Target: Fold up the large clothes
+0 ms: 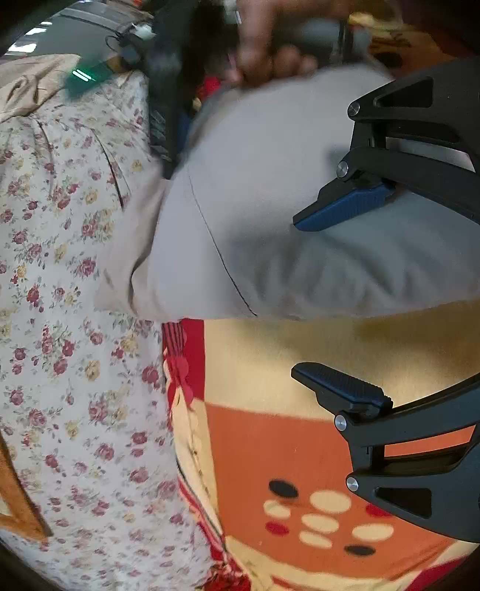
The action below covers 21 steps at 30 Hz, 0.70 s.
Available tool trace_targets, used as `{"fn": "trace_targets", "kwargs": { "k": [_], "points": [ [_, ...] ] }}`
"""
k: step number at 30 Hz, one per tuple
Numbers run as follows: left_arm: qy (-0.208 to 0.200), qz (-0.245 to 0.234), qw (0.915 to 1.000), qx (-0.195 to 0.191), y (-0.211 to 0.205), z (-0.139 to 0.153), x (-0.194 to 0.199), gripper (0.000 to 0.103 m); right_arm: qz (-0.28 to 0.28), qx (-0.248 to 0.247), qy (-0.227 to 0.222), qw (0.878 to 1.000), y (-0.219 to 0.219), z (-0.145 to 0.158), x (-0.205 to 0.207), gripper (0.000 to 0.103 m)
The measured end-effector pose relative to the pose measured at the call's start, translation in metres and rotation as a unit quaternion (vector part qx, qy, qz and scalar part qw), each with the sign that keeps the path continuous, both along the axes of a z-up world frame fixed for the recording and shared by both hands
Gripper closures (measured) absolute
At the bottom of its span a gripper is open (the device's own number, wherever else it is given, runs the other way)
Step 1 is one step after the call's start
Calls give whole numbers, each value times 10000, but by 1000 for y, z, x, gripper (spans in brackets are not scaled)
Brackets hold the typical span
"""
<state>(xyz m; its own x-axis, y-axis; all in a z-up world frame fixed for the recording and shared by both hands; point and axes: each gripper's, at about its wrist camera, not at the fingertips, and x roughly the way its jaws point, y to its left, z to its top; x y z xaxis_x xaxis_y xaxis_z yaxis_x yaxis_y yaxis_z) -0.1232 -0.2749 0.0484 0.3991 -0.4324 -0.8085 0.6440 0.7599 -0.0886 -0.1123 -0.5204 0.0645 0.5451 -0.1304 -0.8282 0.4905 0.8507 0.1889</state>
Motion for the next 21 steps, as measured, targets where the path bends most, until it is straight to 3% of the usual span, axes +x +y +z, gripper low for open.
{"fn": "trace_targets", "kwargs": {
  "k": [3,5,8,12,15,19,21],
  "points": [
    [96,-56,9999,-52,-4,-1,-1,28,-367,355,-174,9985,-22,-27,-9,63],
    [199,-97,9997,-63,-4,-1,2,28,-388,392,-268,9981,-23,-23,-14,61],
    [688,-129,9970,-342,5,4,13,29,-134,333,-98,9993,-19,-5,-29,57],
    [1319,-88,9878,-825,18,4,32,23,-9,382,-435,9983,-23,25,-81,21],
    [1748,-115,9792,-1024,16,-6,41,21,-60,655,-568,9962,-30,27,-116,21],
    [2507,-281,9605,-1172,3,-29,45,16,58,1779,-834,9805,-37,5,-125,21],
    [2469,-316,9603,-1261,1,-30,44,9,229,1924,-735,9783,-29,-8,-112,21]
  ]
}}
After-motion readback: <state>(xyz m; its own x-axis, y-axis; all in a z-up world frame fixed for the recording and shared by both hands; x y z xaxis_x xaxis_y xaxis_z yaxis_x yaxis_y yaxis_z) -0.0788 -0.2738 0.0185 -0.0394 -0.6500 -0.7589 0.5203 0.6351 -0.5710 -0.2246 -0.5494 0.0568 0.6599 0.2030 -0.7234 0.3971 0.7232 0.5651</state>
